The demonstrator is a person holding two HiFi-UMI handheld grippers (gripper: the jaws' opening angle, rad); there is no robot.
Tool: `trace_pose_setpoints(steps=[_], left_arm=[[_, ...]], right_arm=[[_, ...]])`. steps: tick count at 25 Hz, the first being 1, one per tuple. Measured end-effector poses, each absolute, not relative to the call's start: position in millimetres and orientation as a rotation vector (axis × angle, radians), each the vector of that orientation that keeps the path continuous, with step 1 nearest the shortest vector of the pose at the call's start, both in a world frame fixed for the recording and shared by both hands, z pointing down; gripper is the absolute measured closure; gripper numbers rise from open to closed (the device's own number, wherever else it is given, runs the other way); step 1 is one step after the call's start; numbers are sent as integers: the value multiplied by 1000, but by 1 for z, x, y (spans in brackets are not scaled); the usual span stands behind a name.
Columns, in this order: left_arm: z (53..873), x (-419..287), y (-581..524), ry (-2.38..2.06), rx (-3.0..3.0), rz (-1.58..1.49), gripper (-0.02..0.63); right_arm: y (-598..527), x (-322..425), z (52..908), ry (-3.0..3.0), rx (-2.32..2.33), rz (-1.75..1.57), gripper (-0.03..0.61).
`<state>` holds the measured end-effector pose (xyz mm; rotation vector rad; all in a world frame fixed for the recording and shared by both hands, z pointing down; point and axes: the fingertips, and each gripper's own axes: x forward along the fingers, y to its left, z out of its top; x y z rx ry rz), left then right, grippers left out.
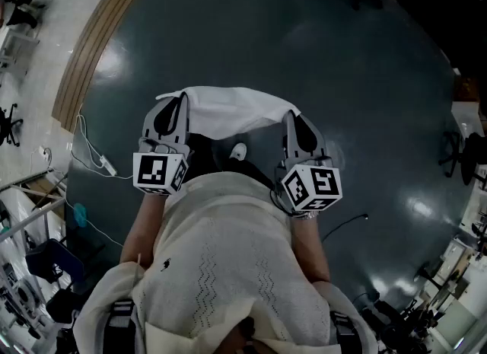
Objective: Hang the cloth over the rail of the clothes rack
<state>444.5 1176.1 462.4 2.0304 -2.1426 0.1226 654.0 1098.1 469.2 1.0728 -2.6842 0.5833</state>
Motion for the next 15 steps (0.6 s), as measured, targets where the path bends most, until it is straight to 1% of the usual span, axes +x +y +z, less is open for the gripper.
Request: trace_pose_setpoints(steps=[4,8,15], left_arm=[[468,422,1149,-2127,2043,95,595],[474,384,1121,-2103,2080,108,595],[469,268,1053,-2073,2136,105,595]], right_arm=[[1068,640,467,-2674,1118,556,557],[1042,603,474,-2642,1152,553,557],[988,495,473,-2608,1175,539,557]])
